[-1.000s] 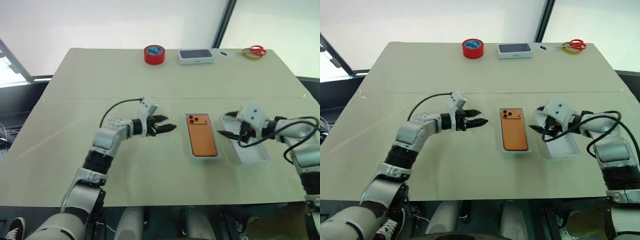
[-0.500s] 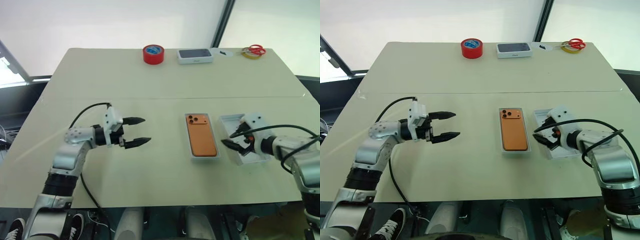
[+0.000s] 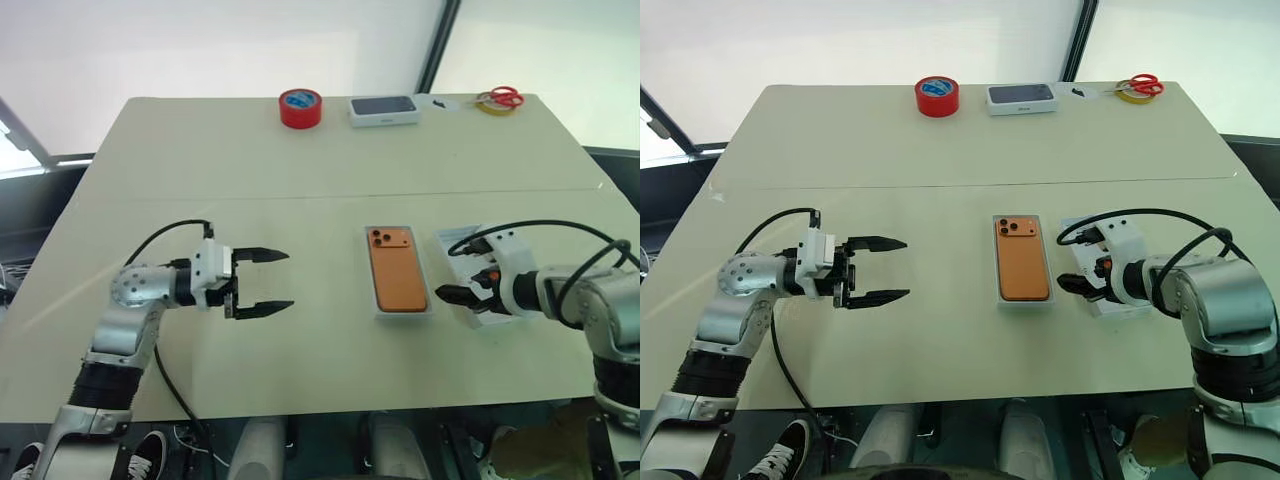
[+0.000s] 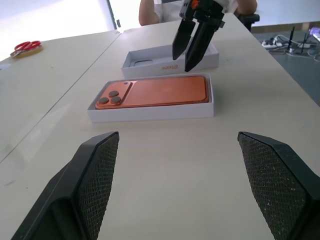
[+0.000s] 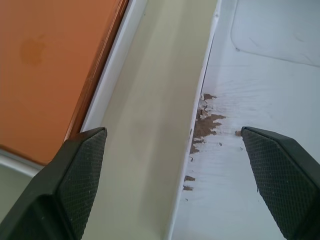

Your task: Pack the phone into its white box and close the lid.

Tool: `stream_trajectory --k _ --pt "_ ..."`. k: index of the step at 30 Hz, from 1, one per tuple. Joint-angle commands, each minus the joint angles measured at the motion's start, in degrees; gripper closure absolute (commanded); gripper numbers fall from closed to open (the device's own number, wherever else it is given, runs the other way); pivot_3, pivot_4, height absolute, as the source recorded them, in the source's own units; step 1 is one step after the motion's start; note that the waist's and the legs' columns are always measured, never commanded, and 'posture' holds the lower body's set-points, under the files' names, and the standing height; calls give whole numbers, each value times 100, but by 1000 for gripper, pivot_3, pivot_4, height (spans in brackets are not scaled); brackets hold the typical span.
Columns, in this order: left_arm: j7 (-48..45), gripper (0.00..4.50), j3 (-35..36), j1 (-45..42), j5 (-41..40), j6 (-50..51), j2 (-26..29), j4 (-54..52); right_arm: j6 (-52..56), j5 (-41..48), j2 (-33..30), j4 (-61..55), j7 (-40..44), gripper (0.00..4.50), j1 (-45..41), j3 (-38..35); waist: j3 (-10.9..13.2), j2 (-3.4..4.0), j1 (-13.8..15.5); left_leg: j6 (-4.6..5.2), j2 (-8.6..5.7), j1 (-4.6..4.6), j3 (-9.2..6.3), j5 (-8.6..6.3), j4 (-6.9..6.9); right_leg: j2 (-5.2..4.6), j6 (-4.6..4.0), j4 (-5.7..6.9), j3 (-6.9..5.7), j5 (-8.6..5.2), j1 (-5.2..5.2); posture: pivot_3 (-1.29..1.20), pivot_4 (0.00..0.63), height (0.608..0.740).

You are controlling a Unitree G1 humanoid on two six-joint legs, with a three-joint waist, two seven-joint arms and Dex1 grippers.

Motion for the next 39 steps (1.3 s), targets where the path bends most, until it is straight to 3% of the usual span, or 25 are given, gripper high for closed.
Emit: stream_trajectory --k 1,3,5,8,10,15,23,26,32,33,36,39 --pt "50 501 51 7 -23 -134 18 -105 -32 -68 76 292 -246 12 -192 156 0 0 -3 1 0 -1 0 0 3 0 0 0 -1 0 0 0 150 740" --pt "89 501 40 57 -5 -161 20 -152 -14 -33 155 456 -307 12 -296 162 0 -1 -10 3 -2 0 1 -1 7 -2 0 0 -1 1 2 0 150 740" --pt "136 441 33 96 19 -177 25 -176 -53 -11 111 519 -344 551 -360 294 -1 -1 -17 3 -2 0 1 -2 7 -1 -1 0 -1 1 3 0 150 740" --pt "211 441 26 130 50 -197 20 -221 -90 -33 86 532 -432 1809 -254 443 -1 -1 -19 3 -2 0 1 -2 6 -1 0 0 -1 1 2 0 150 740" --pt "272 441 26 148 44 -183 9 -262 -24 -44 184 535 -531 2166 -174 406 -1 -2 -26 5 1 0 1 -1 5 3 0 1 -2 1 3 0 150 740" --pt "388 441 -10 147 42 -167 3 -281 46 -61 396 595 -765 4427 -268 231 -7 -10 -89 4 3 6 -1 -1 5 6 0 1 -3 1 10 0 150 740" --pt "410 441 -92 -16 13 -57 -24 -193 46 -72 485 520 -985 4470 -440 207 -8 -11 -106 4 3 12 -1 -2 5 5 0 0 -3 1 16 0 150 740" --pt "394 1311 -96 -47 -100 256 3 -165 45 -123 743 547 -1136 4500 -620 -47 -7 -10 -115 4 3 12 0 -2 4 5 0 0 -2 1 14 0 150 740" --pt "679 4243 -64 64 -130 546 -156 -365 -1518 -168 1337 881 -1260 4500 -1173 -238 1 3 -118 19 1 -24 7 7 8 9 10 31 -2 6 -14 0 150 740" --pt "690 4453 -58 98 -152 607 -169 -398 -1701 -149 1481 1011 -1300 4500 -1260 -341 1 3 -120 19 3 -25 6 8 9 24 21 31 -3 12 -13 0 150 740" --pt "1049 4453 35 135 -73 593 -357 -397 -3149 -308 1741 1192 -1135 4500 -1340 -61 1 4 -92 20 5 -25 5 9 9 33 26 33 -4 15 -12 0 150 740" --pt "1448 4453 59 109 47 585 -536 -421 -3554 202 2734 1116 -1368 4500 -1306 -475 0 2 -106 21 6 -25 4 10 13 39 28 37 -6 16 -9 0 150 740"
